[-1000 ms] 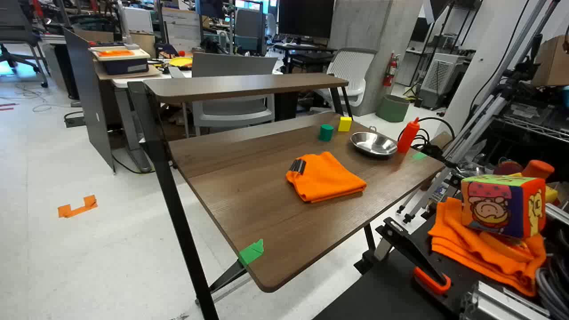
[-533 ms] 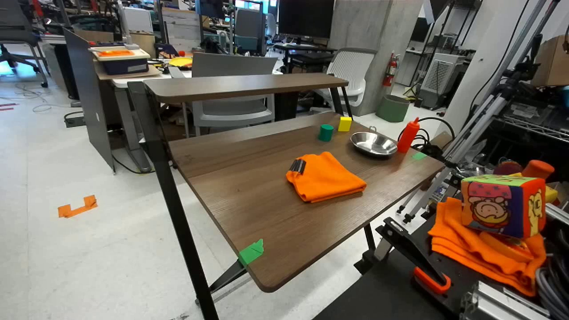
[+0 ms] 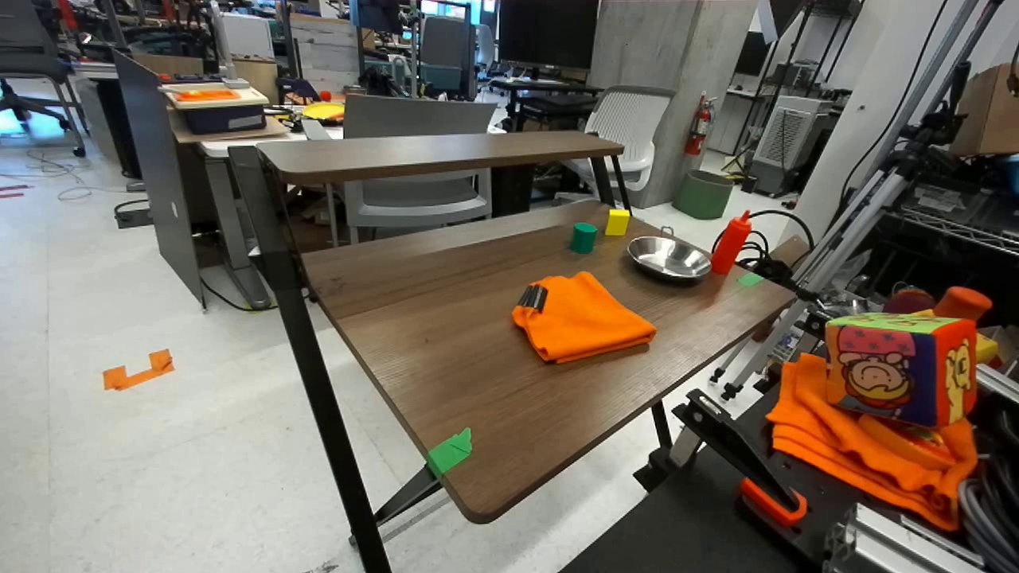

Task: Put the bottle on the pan

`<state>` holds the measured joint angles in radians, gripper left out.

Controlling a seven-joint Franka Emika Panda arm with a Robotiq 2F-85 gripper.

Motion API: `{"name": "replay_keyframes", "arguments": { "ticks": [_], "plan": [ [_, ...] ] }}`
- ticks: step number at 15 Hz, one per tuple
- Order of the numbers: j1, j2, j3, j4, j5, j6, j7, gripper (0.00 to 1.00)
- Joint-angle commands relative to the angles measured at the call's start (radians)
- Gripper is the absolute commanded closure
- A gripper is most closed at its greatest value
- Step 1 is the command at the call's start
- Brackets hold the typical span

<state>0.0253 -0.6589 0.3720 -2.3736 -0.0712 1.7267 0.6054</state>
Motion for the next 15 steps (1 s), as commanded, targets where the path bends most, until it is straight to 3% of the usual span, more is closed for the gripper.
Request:
{"name": "replay_keyframes", "arguments": {
  "ticks": [1, 7, 11, 15],
  "plan": [
    [-0.013, 0.000, -0.094, -0.078, -0.111, 0.154, -0.106, 0.00],
    [-0.123, 0.153, -0.351, -0.155, -0.165, 0.465, -0.370, 0.00],
    [-0.211, 0.329, -0.447, -0.135, -0.181, 0.647, -0.443, 0.00],
    [-0.234, 0.534, -0.505, -0.078, -0.143, 0.807, -0.492, 0.00]
  ]
}}
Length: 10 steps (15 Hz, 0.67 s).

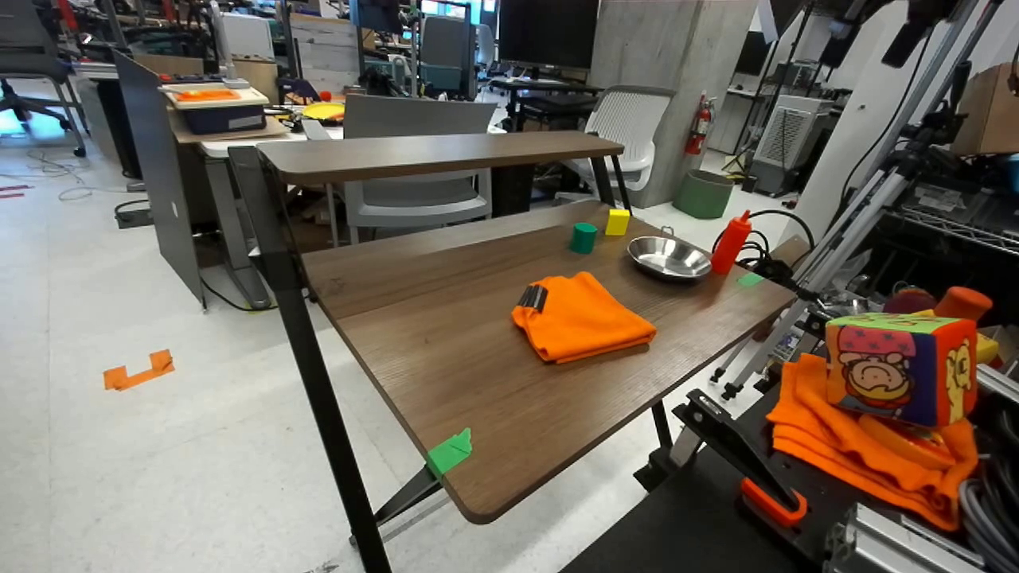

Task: Put the bottle on the pan

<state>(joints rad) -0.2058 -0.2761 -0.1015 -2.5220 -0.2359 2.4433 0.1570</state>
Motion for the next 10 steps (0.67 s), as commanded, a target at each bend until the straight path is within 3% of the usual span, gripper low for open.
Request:
{"name": "replay_keyframes", "arguments": {
  "ticks": [1, 5, 10],
  "plan": [
    [0.002, 0.202, -0.042, 0.092, 0.040, 0.113, -0.064, 0.00],
    [0.004, 0.378, -0.063, 0.179, 0.102, 0.174, -0.162, 0.00],
    [-0.019, 0.578, -0.064, 0.329, 0.157, 0.146, -0.257, 0.00]
  ]
}}
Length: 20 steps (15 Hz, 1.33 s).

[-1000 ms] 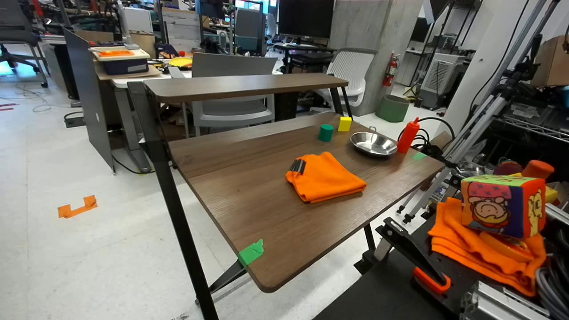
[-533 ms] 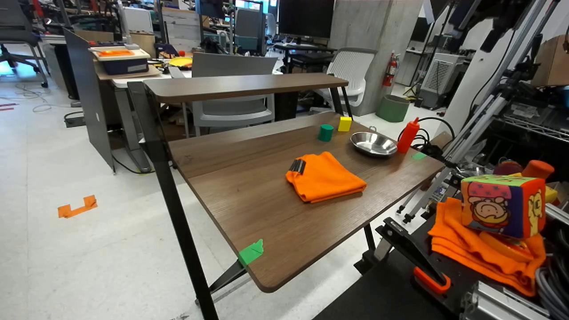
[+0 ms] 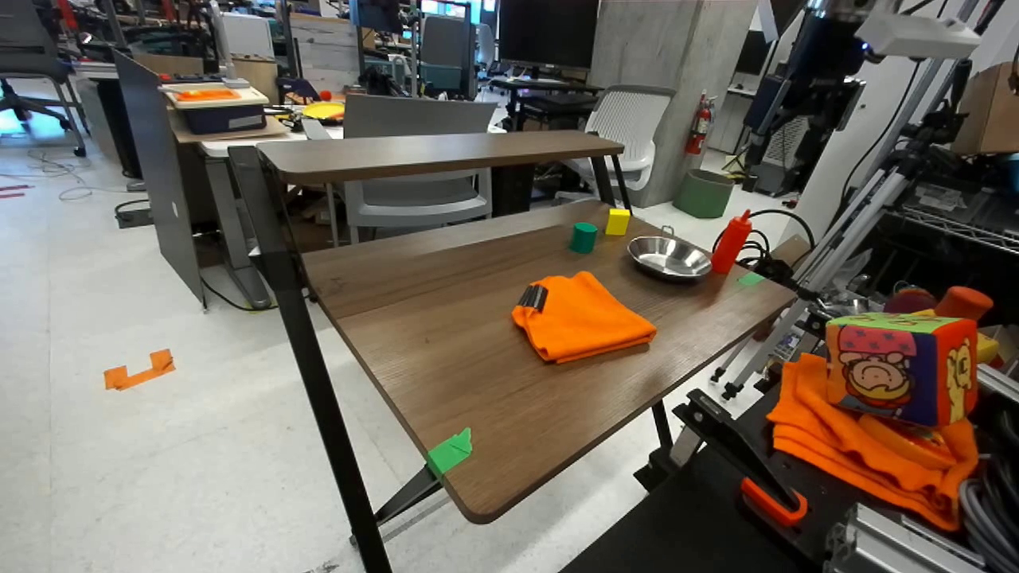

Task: Put the bottle on the pan

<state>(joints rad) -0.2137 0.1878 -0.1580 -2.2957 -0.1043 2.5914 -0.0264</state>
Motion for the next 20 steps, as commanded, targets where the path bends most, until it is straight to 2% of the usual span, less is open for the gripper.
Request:
{"name": "replay_keyframes", "arguments": {
  "ticks": [1, 7, 12, 18, 19, 20],
  "plan": [
    [-0.022, 0.149, 0.001, 0.128, 0.038, 0.006, -0.111, 0.00],
    [-0.103, 0.303, 0.057, 0.265, 0.092, -0.016, -0.310, 0.00],
    [-0.145, 0.397, 0.091, 0.335, 0.085, -0.030, -0.385, 0.00],
    [-0.132, 0.465, 0.107, 0.372, 0.054, -0.043, -0.392, 0.00],
    [-0.117, 0.472, 0.093, 0.378, 0.037, -0.045, -0.373, 0.25],
    [-0.108, 0.476, 0.085, 0.381, 0.027, -0.050, -0.361, 0.26]
  ]
}}
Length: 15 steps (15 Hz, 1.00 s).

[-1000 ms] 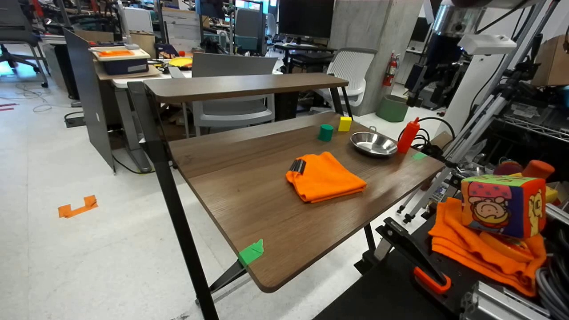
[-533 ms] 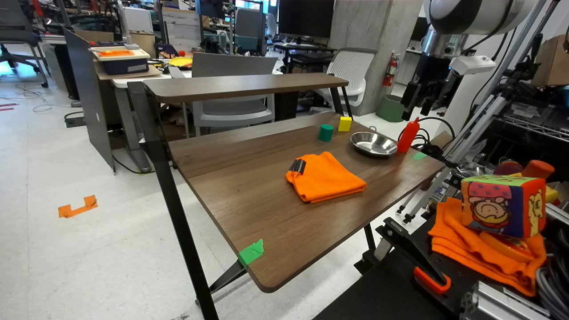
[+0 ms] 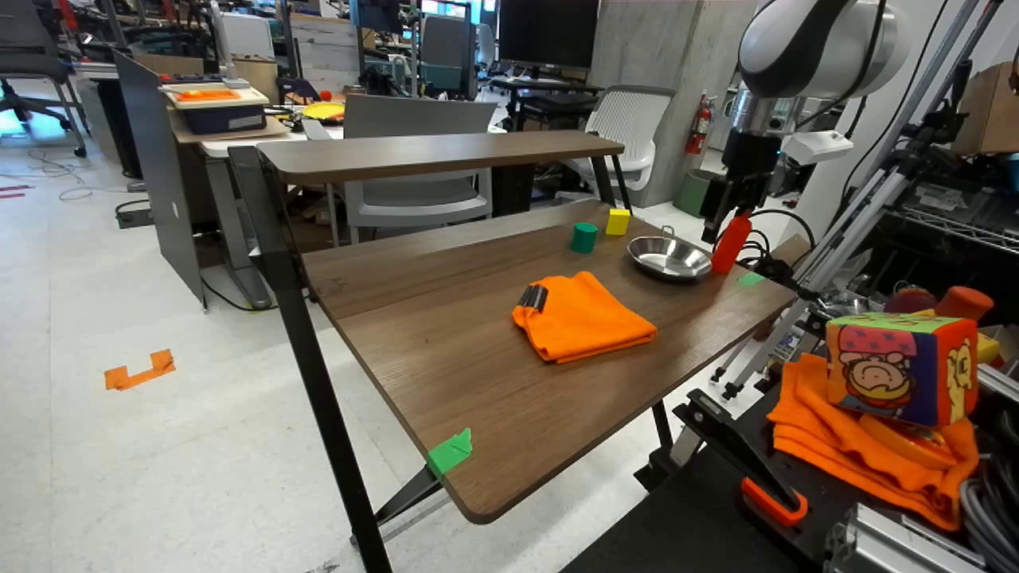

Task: Put the bottle on the pan

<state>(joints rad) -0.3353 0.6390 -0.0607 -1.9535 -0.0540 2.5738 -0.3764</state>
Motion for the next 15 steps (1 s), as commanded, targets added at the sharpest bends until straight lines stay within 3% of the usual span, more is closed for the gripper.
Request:
{"name": "replay_keyframes", "arguments": {
  "ticks": [1, 8, 15],
  "plan": [
    [0.020, 0.026, -0.018, 0.040, -0.031, -0.032, -0.006, 0.35],
    [0.050, 0.017, -0.062, 0.057, -0.081, -0.107, 0.047, 0.88],
    [0.059, -0.034, -0.048, 0.101, -0.047, -0.230, 0.104, 0.89]
  ]
}}
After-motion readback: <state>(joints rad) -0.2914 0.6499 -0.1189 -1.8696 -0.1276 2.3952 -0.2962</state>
